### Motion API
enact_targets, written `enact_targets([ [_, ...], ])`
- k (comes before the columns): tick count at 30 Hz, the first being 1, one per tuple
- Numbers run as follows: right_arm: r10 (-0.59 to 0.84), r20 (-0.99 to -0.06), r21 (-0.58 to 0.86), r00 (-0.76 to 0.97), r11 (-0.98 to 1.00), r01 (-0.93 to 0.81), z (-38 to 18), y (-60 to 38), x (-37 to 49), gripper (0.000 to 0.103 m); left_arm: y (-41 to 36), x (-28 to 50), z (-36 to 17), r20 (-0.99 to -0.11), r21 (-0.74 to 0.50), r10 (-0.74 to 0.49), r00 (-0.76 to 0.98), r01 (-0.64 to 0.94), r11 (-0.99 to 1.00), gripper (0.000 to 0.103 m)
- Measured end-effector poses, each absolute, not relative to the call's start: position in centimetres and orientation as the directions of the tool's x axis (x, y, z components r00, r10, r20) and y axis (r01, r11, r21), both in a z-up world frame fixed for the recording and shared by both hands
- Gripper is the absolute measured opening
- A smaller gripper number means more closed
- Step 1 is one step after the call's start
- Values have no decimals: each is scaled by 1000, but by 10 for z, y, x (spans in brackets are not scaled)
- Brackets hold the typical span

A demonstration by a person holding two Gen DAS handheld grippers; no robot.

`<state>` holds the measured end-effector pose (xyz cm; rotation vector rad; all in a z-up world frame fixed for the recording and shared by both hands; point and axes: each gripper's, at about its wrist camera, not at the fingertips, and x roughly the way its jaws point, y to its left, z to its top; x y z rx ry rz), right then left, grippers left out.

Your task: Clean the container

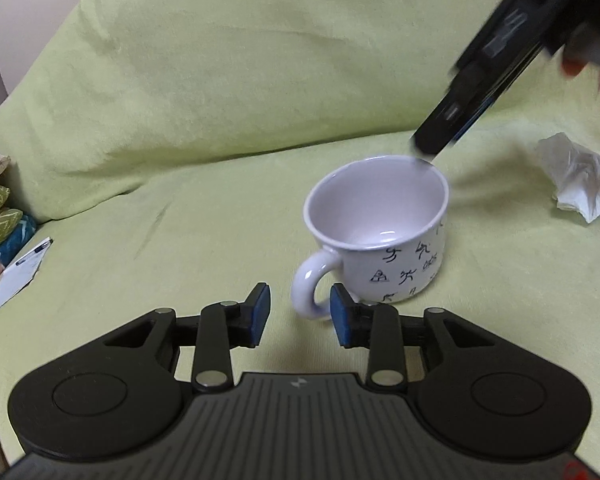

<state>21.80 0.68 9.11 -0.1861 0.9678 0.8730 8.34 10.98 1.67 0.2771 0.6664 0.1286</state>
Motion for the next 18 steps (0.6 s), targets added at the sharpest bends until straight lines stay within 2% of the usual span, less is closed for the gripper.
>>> enact_targets([
  [3,550,-802,253,233,666,-701,74,21,225,31,109,84,12,-583,290,199,787,-27,957,39],
  [5,570,-801,303,182,649,-698,66,24,228,16,112,84,13,-586,262,188,788,-35,965,36],
  [7,572,-803,312,167,642,-701,62,25,228,16,113,85,13,-588,238,172,791,-34,971,35],
  [10,554,-817,284,160,629,-724,63,24,224,16,113,88,13,-594,215,147,791,-20,976,28],
  [18,482,-868,248,119,629,-737,72,-10,222,14,94,102,16,-619,159,59,783,52,986,27],
])
